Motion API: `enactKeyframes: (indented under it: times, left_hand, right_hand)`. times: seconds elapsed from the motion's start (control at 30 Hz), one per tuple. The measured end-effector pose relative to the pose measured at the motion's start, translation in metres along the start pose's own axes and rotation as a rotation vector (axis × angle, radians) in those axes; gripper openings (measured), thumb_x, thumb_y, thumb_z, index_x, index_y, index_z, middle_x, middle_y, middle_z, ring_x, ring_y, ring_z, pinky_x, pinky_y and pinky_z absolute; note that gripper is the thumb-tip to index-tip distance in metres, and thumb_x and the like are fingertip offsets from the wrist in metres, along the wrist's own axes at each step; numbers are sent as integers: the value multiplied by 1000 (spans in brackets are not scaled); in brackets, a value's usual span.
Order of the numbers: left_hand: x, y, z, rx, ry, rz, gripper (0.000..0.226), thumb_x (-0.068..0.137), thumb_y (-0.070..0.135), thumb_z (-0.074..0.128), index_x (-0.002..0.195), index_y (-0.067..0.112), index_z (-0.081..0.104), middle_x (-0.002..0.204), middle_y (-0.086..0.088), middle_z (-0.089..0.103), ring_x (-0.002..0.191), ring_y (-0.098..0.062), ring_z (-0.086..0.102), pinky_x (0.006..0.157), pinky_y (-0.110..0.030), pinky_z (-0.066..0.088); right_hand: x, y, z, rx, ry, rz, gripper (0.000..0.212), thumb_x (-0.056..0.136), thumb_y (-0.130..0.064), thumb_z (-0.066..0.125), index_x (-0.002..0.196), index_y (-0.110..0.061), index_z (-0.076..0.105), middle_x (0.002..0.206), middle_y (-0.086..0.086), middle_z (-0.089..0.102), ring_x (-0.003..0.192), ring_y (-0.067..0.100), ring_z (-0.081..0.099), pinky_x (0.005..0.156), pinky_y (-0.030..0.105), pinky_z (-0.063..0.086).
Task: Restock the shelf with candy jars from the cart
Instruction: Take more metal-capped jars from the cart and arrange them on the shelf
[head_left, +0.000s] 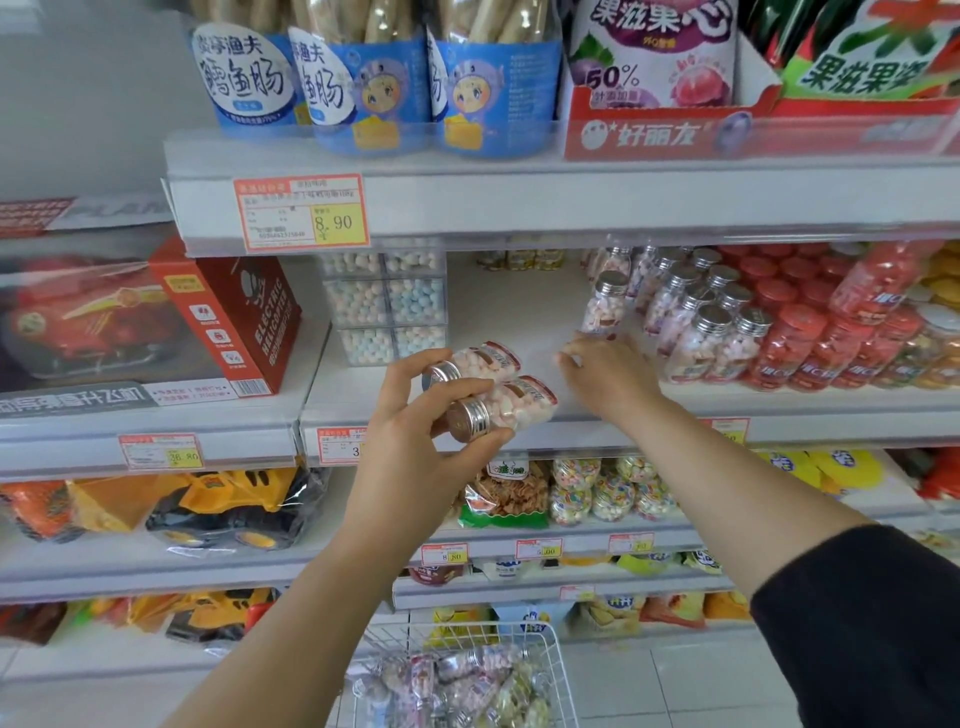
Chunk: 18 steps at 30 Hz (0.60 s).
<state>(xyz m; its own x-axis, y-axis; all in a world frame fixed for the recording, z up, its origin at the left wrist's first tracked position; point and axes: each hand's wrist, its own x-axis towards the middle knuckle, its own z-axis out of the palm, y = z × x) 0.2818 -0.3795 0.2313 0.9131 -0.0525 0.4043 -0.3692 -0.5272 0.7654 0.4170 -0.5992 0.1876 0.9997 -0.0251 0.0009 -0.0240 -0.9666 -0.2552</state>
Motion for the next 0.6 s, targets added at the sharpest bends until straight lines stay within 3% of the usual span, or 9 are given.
enactKeyframes:
  times: [0.1, 0.23, 0.4, 0.6]
  left_hand:
    - [-3, 0, -5, 10, 3, -19, 36, 76, 25, 81, 108, 33, 67, 134, 10, 43, 76, -6, 57, 81, -5, 48]
    - [-4, -3, -10, 26, 24, -39, 36, 76, 28, 80, 110, 30, 68, 134, 9, 43, 75, -6, 56, 79, -7, 48]
    - [-3, -1, -11, 15, 17, -62, 38, 72, 39, 73, 109, 32, 67, 134, 9, 43, 76, -6, 56, 80, -9, 49]
    - [-2, 2, -7, 12, 6, -65, 38, 73, 36, 76, 109, 31, 68, 134, 9, 44, 79, -1, 57, 80, -6, 49]
  right_hand:
    - [16, 3, 2, -14, -45, 46, 60, 97, -56, 24, 128, -17, 57, 142, 4, 51, 133, 39, 40, 104, 54, 37]
    - [45, 18, 8, -20, -50, 70, 81, 83, -63, 7, 122, -13, 59, 131, 6, 54, 127, 39, 46, 105, 58, 35]
    - [48, 13, -7, -2, -46, 65, 56, 98, -47, 26, 126, -7, 53, 134, 10, 48, 121, 38, 48, 97, 49, 42]
    - [57, 12, -6, -25, -51, 65, 57, 97, -46, 27, 128, -5, 51, 136, 15, 47, 127, 46, 40, 103, 56, 39]
